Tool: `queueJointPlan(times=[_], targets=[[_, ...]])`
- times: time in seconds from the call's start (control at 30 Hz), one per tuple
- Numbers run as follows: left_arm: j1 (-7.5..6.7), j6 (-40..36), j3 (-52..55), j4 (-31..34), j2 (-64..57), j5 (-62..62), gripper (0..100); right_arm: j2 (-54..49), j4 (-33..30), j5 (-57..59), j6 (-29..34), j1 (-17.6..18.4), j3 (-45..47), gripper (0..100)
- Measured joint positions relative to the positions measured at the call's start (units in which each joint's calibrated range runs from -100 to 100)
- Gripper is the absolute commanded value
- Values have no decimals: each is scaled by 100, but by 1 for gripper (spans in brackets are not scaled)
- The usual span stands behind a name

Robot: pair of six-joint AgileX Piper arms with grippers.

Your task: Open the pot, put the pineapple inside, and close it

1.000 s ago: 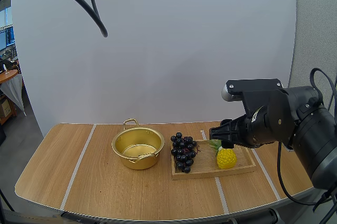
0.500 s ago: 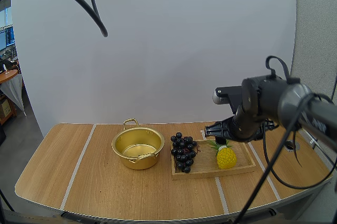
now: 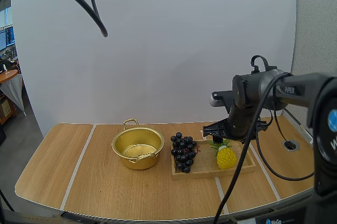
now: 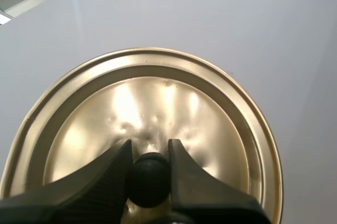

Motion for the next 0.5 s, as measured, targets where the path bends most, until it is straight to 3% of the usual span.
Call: queueJointPlan(times=[0.2, 0.5], targets=[[0, 0, 0, 0, 0, 0, 0, 95, 416, -102, -341, -66, 0, 100], [0, 0, 0, 0, 0, 0, 0, 95, 475, -132, -413, -66, 0, 100]])
